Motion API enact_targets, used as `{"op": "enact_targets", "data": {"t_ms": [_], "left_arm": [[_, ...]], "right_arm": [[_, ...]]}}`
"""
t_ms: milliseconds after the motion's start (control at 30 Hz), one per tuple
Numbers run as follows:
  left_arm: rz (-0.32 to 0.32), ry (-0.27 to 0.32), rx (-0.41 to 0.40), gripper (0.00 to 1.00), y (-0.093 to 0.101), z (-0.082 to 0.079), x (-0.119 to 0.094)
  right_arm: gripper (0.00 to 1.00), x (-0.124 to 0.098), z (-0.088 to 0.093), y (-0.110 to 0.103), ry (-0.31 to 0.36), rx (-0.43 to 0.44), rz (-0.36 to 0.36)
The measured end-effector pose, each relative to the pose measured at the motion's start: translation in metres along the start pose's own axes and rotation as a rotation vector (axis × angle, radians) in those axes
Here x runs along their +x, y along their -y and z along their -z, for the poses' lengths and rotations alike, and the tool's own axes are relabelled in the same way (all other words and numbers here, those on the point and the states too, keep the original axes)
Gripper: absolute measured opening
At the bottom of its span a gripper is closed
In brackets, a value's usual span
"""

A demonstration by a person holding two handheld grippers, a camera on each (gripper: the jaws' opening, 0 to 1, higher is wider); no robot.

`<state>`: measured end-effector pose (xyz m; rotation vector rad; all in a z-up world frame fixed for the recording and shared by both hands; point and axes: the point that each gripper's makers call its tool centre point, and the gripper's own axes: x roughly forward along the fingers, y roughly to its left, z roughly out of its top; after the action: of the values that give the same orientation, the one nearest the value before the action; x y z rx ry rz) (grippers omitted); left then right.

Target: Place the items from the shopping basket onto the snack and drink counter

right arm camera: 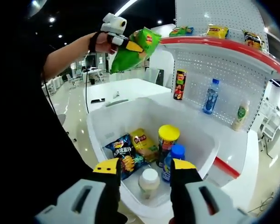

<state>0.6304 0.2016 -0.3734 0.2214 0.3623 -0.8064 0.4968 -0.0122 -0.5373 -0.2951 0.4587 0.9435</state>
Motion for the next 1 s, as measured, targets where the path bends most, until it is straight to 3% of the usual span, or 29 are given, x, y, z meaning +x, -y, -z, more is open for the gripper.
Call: {"op": "enact_targets", "data": {"t_ms": [133,733,1000], "left_arm": [[-0.028,0.030,-0.016,0.42,-0.006,-0.013,-0.009],[-0.238,0.199,-0.070,0.42,-0.070,-0.074,-0.047],[-0.315,0.243,-0.078,0.41,-0.089,-0.094,-0.057]], "right_arm": [[0.43,0.002,0.000,0.000,-0.002,-0.001,-0.006],[0.42,0.002,-0.001,-0.003,0.003,-0.004,-0.006],[0.41,0.001,0.002,-0.004,-0.001,0.004,0.002]]}}
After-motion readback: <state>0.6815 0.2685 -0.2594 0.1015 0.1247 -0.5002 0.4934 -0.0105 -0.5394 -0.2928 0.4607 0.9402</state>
